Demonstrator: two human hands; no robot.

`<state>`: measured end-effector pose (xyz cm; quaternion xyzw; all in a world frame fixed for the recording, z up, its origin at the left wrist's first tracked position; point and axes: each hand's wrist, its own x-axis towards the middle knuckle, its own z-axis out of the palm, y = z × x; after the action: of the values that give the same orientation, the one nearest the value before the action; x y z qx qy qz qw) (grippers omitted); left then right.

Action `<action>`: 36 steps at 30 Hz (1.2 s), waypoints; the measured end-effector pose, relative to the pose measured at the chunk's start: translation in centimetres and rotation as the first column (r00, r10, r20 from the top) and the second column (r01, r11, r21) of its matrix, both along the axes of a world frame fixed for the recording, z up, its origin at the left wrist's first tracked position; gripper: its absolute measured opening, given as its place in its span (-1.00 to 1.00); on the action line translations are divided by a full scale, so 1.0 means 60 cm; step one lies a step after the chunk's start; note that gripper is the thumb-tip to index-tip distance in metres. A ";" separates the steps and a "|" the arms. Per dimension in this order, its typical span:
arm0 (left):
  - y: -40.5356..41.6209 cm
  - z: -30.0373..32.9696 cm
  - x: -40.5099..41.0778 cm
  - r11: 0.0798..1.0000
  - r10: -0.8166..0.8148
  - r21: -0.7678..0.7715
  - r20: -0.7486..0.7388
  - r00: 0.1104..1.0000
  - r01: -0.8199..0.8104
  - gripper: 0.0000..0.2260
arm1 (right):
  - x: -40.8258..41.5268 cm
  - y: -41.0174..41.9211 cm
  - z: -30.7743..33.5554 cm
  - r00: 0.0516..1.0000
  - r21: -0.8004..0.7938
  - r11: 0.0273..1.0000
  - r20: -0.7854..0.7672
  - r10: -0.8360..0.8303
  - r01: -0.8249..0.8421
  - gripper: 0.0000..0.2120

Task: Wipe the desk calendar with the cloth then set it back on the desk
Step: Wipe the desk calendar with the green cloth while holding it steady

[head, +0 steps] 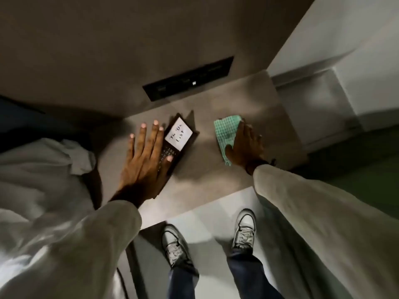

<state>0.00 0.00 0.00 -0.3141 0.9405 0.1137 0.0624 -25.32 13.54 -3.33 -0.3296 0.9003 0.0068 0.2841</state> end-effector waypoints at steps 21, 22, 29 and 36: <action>-0.057 -0.023 0.075 0.982 -0.153 0.122 0.084 0.985 0.142 0.19 | 0.151 -0.021 -0.046 0.156 -0.056 0.184 0.794 -0.587 0.981 -0.79; -0.062 -0.024 0.078 0.978 -0.174 0.129 0.086 0.981 0.163 0.24 | 0.174 -0.025 -0.046 0.134 -0.055 0.151 0.802 -0.583 0.987 -0.81; -0.075 -0.045 0.082 0.958 -0.268 0.116 0.033 0.963 0.262 0.29 | 0.274 -0.076 -0.041 0.207 -0.127 0.171 0.758 -0.619 0.977 -0.78; -0.081 -0.064 0.088 0.947 -0.307 0.093 -0.021 0.951 0.308 0.30 | 0.305 -0.118 -0.045 0.330 -0.192 0.275 0.678 -0.657 0.942 -0.74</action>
<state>5.30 -4.86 -3.84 -0.1600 0.9717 0.1480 0.0912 -7.05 6.46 -6.01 0.1374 0.7911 -0.4886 0.3414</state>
